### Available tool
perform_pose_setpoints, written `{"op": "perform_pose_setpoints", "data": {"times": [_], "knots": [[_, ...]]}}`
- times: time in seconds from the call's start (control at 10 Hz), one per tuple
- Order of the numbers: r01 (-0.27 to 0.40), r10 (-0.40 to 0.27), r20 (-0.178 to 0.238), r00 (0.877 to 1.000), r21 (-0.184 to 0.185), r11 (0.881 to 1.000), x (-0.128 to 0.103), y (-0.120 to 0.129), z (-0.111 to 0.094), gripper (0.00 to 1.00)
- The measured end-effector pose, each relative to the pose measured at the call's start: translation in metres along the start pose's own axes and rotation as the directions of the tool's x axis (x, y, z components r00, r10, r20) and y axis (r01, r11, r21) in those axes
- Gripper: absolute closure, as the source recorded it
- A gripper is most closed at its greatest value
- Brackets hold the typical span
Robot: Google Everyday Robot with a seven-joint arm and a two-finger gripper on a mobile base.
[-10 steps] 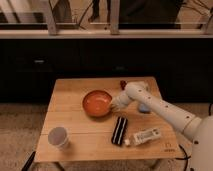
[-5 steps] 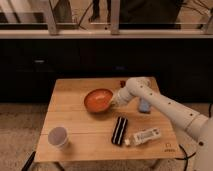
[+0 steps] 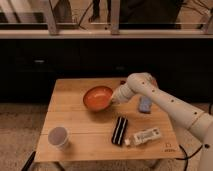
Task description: Pick up the ceramic bowl
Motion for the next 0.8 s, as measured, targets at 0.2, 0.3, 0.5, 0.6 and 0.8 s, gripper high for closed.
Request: {"op": "perform_pose_setpoints", "data": {"times": [0.2, 0.3, 0.5, 0.6, 0.8], "knots": [[0.01, -0.01, 0.002, 1.0, -0.006, 1.0, -0.001, -0.008, -0.015, 0.98], [0.016, -0.016, 0.004, 1.0, -0.008, 1.0, -0.002, -0.012, -0.02, 0.98], [0.028, -0.028, 0.009, 1.0, -0.011, 1.0, -0.004, -0.014, -0.023, 0.98], [0.03, -0.03, 0.011, 1.0, -0.015, 0.999, -0.005, -0.014, -0.026, 0.98], [0.033, -0.032, 0.016, 0.999, -0.022, 0.999, -0.006, -0.017, -0.034, 0.98]]}}
